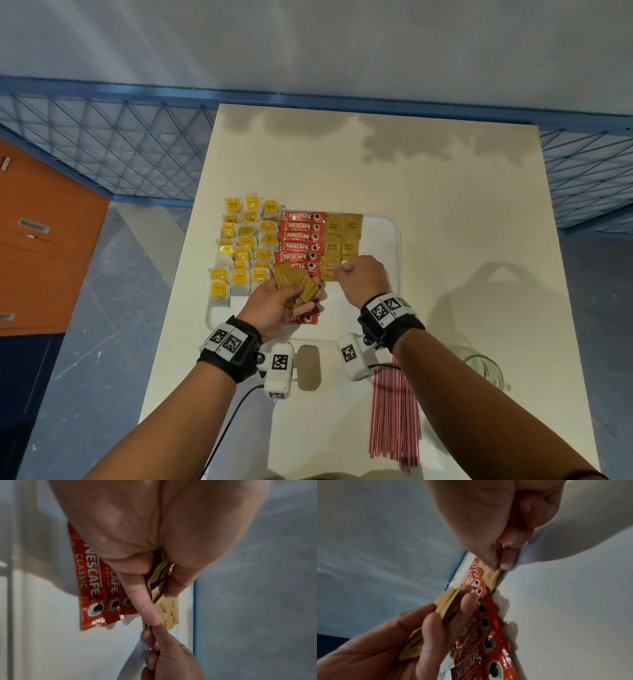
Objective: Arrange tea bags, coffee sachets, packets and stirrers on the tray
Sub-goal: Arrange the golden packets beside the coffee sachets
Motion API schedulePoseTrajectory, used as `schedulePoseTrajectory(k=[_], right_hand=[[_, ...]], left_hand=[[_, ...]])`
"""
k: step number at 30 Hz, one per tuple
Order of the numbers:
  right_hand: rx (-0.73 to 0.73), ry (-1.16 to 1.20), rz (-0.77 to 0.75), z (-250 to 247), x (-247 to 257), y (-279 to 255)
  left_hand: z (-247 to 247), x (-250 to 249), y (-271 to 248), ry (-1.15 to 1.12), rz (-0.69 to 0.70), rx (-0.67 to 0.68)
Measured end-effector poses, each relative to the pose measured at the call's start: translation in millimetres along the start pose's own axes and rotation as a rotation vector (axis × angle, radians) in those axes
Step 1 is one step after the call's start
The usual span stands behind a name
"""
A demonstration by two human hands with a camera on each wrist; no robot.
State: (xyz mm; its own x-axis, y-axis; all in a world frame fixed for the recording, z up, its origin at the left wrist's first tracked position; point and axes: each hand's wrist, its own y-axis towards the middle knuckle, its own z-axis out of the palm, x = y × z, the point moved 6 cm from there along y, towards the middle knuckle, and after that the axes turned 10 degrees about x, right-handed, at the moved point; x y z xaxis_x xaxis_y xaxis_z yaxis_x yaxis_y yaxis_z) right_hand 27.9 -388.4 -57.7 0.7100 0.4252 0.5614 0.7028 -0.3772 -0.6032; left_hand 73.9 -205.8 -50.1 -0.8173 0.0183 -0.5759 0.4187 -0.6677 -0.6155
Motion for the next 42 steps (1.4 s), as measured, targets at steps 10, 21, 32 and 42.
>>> schedulePoseTrajectory(k=[10, 21, 32, 42], right_hand=[[0.002, -0.005, 0.029, -2.5, 4.4, -3.6], [0.134, 0.307, -0.238, 7.7, 17.1, -29.0], [0.166, 0.199, -0.238, 12.4, -0.3, -39.6], [0.014, 0.212, -0.147, -14.1, -19.1, -21.9]], left_hand=[[-4.8, -0.7, 5.6, 0.145, 0.016, -0.05], [-5.8, -3.8, 7.7, 0.249, 0.027, -0.056], [-9.4, -4.2, 5.9, 0.308, 0.039, -0.098], [-3.3, -8.5, 5.5, 0.231, 0.067, -0.111]])
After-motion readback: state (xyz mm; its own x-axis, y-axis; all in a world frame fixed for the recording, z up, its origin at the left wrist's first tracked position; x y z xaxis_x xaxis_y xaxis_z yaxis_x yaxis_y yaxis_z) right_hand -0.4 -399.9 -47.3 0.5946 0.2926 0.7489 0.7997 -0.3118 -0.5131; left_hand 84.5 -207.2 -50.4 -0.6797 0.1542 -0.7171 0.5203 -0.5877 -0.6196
